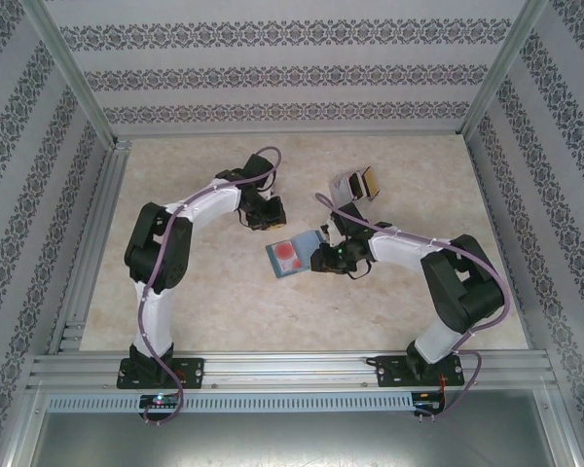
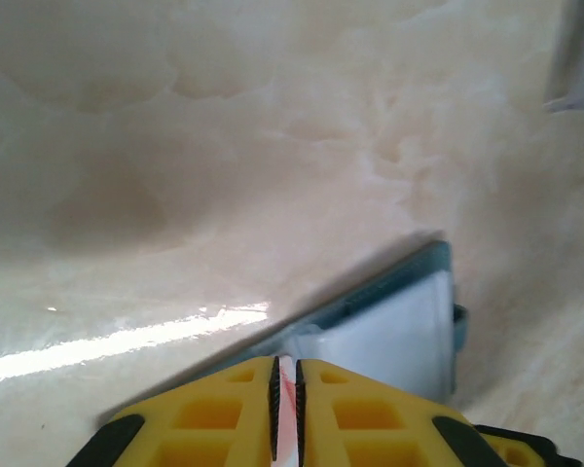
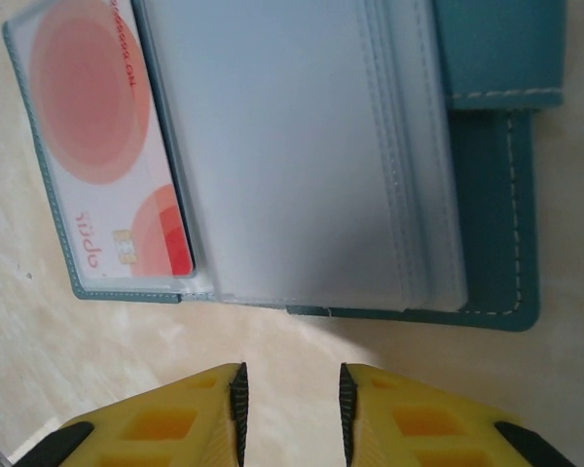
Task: Put the credit cards into the card holder
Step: Rotate the card holder at the center of the table.
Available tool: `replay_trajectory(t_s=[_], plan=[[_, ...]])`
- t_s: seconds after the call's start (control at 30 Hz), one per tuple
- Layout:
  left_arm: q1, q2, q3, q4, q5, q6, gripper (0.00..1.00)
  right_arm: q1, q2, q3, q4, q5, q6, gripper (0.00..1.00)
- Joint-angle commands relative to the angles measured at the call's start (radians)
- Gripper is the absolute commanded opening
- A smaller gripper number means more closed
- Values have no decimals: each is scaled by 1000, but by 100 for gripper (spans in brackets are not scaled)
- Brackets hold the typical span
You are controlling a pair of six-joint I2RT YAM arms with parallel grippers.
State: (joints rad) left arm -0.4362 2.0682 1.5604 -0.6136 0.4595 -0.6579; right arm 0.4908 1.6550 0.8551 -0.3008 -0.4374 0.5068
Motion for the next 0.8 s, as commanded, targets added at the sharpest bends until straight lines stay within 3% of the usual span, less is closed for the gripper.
replay_trajectory(t_s=[0.0,0.37,0.57,0.77], plan=[[8,10,-52,1,39,17,14,0,31,7,28,11,11,33],[-2,-171,-409,174,46,-98,9,-57,224,261,-7,40,-54,33],[-90,-223,-495,239,48,-172,9,-56,380,476,-74,-36,-80,34],[-199,-174,-477,309,51,-235,8,-21,512,653,-160,-113,-100,34]])
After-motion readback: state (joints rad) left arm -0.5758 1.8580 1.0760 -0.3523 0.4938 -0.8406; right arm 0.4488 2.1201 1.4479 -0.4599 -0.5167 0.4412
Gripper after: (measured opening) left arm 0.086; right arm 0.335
